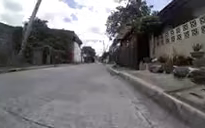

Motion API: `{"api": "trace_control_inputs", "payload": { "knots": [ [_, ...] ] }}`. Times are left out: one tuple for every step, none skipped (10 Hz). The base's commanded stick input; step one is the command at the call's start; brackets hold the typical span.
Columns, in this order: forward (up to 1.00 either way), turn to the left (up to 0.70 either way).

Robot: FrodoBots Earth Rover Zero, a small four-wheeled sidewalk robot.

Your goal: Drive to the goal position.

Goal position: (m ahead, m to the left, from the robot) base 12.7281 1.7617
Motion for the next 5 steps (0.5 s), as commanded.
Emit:
{"api": "trace_control_inputs", "payload": {
  "knots": [
    [1.0, 0.0],
    [1.0, 0.0],
    [1.0, 0.0],
    [1.0, 0.0],
    [1.0, 0.0]
  ]
}}
